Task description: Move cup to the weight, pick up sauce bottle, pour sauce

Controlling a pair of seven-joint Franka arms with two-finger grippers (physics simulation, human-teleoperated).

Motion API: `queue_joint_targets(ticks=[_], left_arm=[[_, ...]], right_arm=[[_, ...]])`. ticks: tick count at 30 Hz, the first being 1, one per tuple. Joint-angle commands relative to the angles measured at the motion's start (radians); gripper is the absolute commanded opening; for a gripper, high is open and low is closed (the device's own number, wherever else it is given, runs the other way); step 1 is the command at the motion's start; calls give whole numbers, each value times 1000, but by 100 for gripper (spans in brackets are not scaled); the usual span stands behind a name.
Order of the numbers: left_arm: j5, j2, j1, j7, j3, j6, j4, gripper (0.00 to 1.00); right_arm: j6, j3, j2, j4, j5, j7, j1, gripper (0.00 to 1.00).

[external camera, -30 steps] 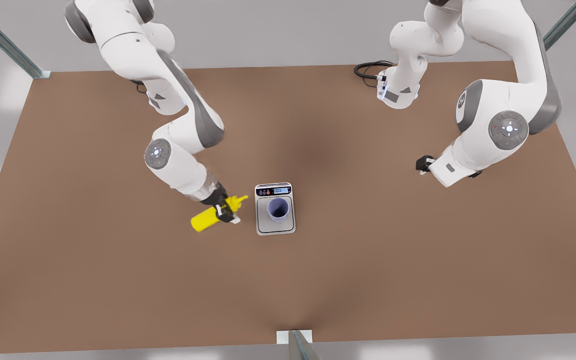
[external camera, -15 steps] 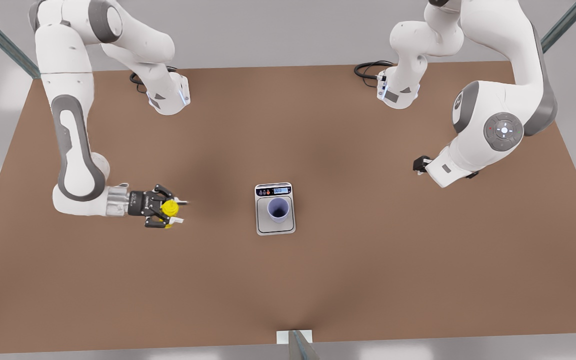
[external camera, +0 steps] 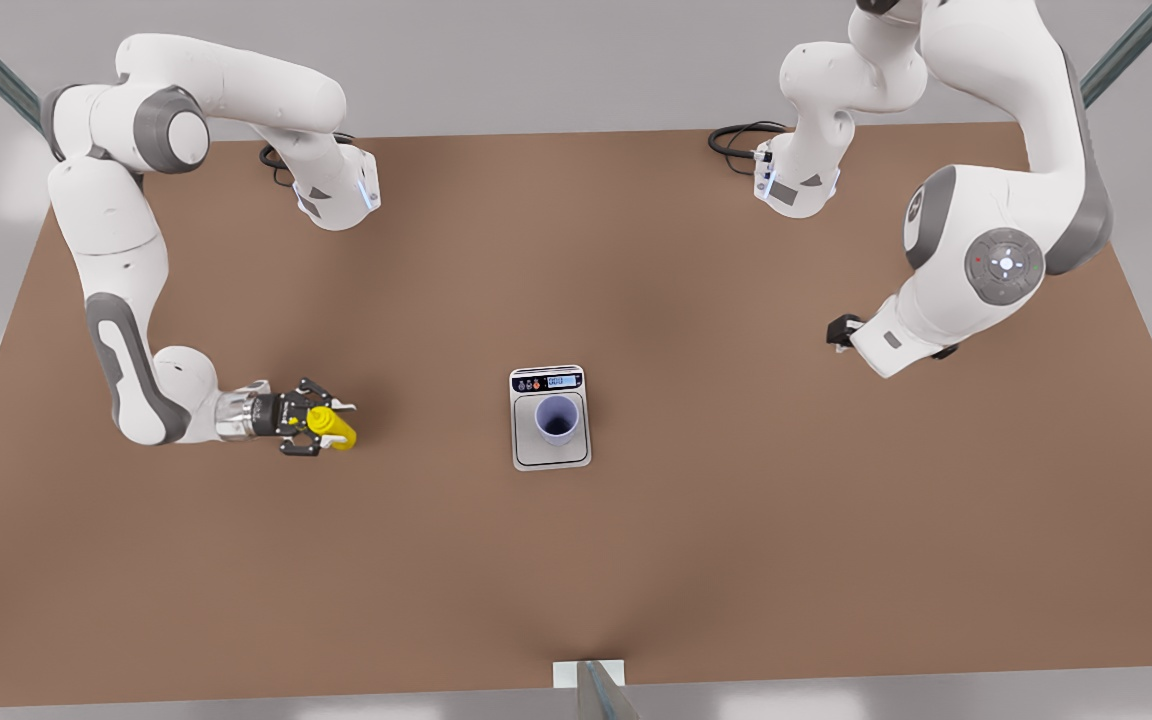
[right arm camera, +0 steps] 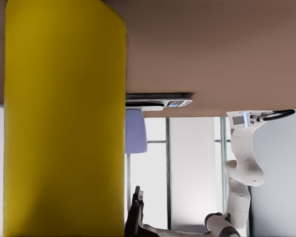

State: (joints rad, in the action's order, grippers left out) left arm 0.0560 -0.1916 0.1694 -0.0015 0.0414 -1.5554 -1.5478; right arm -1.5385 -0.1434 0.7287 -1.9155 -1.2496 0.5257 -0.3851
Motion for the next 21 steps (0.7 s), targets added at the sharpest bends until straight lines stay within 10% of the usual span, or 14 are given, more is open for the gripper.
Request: queue_joint_targets(ticks=[1,3,4,5,21], left_arm=[[1,0,-1,0,0,0,0,100],[1,-6,-1,0,0,0,0,100],[1,-3,-1,0,0,0,0,100],[2,-3,-1,0,0,0,0,100],[4,-8,-1,0,-3,-2,2,100]], right_arm=[[-25,2,0,-4,-71,-1,2,21],[-26,5,1,0,-71,-10,9,24],[-26,5,8,15,-68,8,11,83],[-28,7,12,36,-62,56,12,100],[-26,18,34,46,-16,37,-2,100]])
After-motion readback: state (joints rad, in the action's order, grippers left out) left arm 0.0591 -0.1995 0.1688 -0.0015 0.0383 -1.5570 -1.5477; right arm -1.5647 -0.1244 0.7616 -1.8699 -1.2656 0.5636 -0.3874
